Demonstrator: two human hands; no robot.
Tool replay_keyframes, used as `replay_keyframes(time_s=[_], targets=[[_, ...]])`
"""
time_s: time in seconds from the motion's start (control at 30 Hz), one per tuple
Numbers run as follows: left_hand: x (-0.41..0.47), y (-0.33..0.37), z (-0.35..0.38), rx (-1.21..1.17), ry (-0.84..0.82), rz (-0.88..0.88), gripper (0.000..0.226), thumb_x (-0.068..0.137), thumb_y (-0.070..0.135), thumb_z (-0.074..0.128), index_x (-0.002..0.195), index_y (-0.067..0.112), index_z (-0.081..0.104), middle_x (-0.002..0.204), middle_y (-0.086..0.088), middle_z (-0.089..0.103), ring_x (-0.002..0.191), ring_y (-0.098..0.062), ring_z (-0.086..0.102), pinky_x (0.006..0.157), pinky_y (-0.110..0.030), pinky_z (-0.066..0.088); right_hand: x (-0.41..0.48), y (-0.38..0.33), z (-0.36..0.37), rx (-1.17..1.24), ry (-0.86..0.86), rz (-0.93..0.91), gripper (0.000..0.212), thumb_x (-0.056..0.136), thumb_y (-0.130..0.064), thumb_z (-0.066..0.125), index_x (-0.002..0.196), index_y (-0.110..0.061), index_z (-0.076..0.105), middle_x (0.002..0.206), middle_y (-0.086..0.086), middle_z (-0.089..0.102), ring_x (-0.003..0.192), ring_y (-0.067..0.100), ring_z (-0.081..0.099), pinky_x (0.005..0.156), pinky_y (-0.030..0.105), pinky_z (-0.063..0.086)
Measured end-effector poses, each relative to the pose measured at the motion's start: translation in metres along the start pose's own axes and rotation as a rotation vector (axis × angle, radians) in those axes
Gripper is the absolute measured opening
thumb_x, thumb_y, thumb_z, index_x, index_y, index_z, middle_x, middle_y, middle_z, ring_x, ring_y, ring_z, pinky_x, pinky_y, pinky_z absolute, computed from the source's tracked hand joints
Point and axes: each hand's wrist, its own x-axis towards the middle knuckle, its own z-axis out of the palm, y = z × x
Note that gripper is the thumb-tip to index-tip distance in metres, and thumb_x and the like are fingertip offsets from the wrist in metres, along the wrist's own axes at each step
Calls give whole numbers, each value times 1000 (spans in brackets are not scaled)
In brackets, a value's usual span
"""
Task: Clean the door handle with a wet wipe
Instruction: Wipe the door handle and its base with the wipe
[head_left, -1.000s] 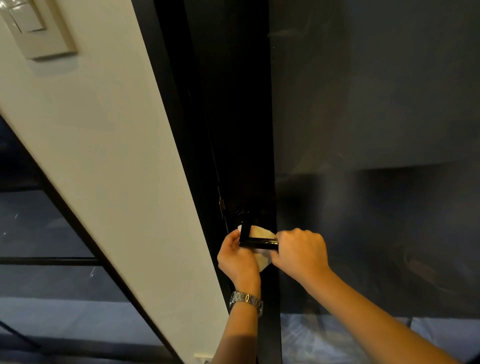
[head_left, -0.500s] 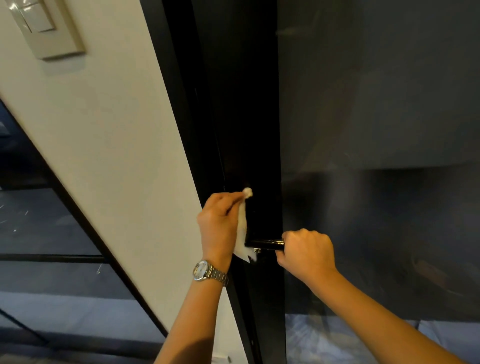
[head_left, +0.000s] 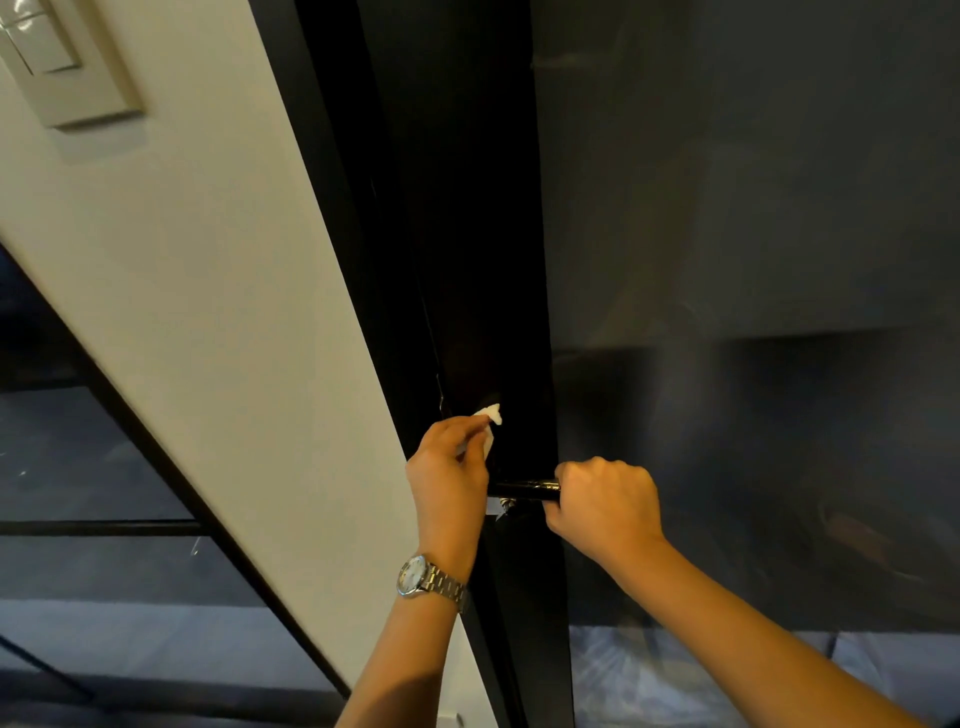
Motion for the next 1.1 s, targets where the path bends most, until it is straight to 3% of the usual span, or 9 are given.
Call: replay_keyframes(time_s=[0.07, 0.17, 0.23, 0.37, 0.57, 0.73, 0.83, 0.97, 1.1], targets=[[2, 8, 3, 63, -46, 37, 19, 86, 3, 58, 102, 7, 69, 106, -7, 63, 96, -11, 56, 73, 0, 36, 0, 0, 0, 10, -4, 0, 27, 92, -36, 45, 100, -19, 63, 90, 1, 67, 82, 21, 65, 44, 23, 20], [8, 14, 6, 175, -335, 299, 25, 87, -1, 51, 101, 8, 70, 113, -2, 60, 106, -5, 44, 84, 2, 26, 0, 0, -3, 4, -11, 8, 27, 91, -37, 46, 99, -18, 63, 92, 2, 67, 84, 22, 65, 46, 25, 24], [12, 11, 3, 171, -418, 316, 26, 88, 0, 50, 100, 9, 71, 113, -1, 62, 112, -8, 44, 86, 5, 21, -1, 0, -3, 3, -11, 5, 27, 91, -37, 45, 99, -18, 63, 93, 2, 67, 85, 22, 65, 46, 25, 24], [6, 6, 2, 139, -109, 152, 21, 85, 0, 58, 97, 10, 72, 109, -2, 64, 107, -11, 53, 93, -9, 36, 0, 0, -3, 12, -11, -6, 28, 92, -37, 45, 102, -18, 63, 95, 3, 68, 87, 24, 65, 56, 27, 34], [8, 16, 8, 186, -291, 225, 22, 87, 2, 54, 97, 12, 72, 107, 1, 64, 108, -7, 49, 85, 2, 28, 0, 1, -2, 22, -9, -5, 27, 91, -36, 46, 99, -17, 63, 94, 3, 68, 86, 24, 65, 45, 24, 21], [-3, 3, 2, 47, -67, -84, 21, 89, 9, 55, 109, 3, 60, 103, -13, 59, 68, -4, 51, 58, -1, 40, -1, 2, 0, 32, -11, -29, 27, 92, -35, 45, 99, -17, 63, 92, 4, 68, 84, 24, 65, 44, 23, 16], [0, 3, 3, 37, -108, -218, 23, 91, 9, 51, 112, 1, 57, 104, -20, 61, 76, -21, 60, 61, -12, 42, -1, 3, 1, 38, -3, -30, 26, 91, -34, 45, 99, -17, 63, 92, 3, 68, 84, 23, 65, 44, 23, 17], [0, 13, -1, 90, -127, -9, 25, 91, 6, 51, 113, 4, 61, 109, -10, 59, 64, -3, 49, 59, -2, 41, -1, 1, 0, 36, 6, -19, 28, 91, -37, 45, 98, -18, 64, 91, 3, 69, 83, 23, 66, 44, 23, 19], [6, 2, -6, 88, -255, 158, 29, 87, 1, 55, 112, 12, 65, 116, 1, 56, 101, -2, 45, 80, 10, 30, 0, 1, -2, 14, 16, -11, 27, 91, -37, 45, 98, -18, 64, 91, 2, 68, 84, 22, 65, 52, 26, 31]])
